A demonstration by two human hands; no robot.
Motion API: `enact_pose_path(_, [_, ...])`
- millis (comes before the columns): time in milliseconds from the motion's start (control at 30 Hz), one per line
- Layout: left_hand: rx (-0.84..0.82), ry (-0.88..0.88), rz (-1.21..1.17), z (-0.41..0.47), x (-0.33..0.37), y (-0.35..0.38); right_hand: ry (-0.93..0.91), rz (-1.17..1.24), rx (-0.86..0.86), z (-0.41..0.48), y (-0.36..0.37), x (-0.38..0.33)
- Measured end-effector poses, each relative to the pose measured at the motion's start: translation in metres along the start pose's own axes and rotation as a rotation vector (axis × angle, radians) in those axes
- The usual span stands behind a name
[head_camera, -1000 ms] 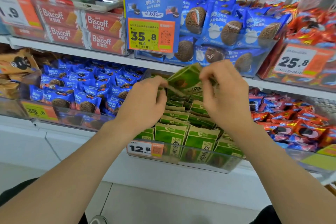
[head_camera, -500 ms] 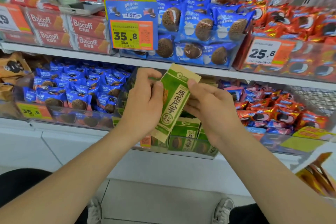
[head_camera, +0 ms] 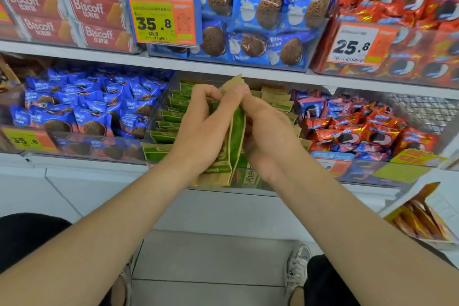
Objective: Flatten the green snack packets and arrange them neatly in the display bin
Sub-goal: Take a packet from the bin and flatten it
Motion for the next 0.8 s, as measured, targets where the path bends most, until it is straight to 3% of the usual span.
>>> enact_pose_path(200, [-0.015, 0.164, 0.323, 0.005, 0.006, -0.01, -0.189, -0.35, 0.08, 0.003, 0.001, -0.014])
enact_pose_path(333, [-0.078, 0.168, 0.327, 0.009, 0.008, -0.016, -0.141, -0.292, 0.035, 0.007, -0.002, -0.012])
enact_pose_path(467, [-0.037, 0.144, 0.298, 0.007, 0.006, -0.02, -0.105, -0.398, -0.03, 0.004, 0.0, -0.014])
enact_pose_path(567, [0.033, 0.124, 0.242, 0.009, 0.002, -0.028, -0.145, -0.714, -0.1, 0.0, 0.008, -0.023])
enact_pose_path(667, [0.137, 0.072, 0.094, 0.013, -0.005, -0.038, -0.043, -0.994, -0.242, -0.005, 0.014, -0.011])
enact_pose_path(800, [0.078, -0.026, -0.16, 0.011, -0.003, -0.037, 0.002, -0.936, -0.209, -0.011, 0.007, -0.002])
Point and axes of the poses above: each hand's wrist, its own z-axis towards the middle knuckle, its own y-axis out of the palm, x = y × z, the point moved 4 cm from there along z, towards the middle knuckle, and after that the axes turned 11 degrees about -x, right-handed, at the moved point
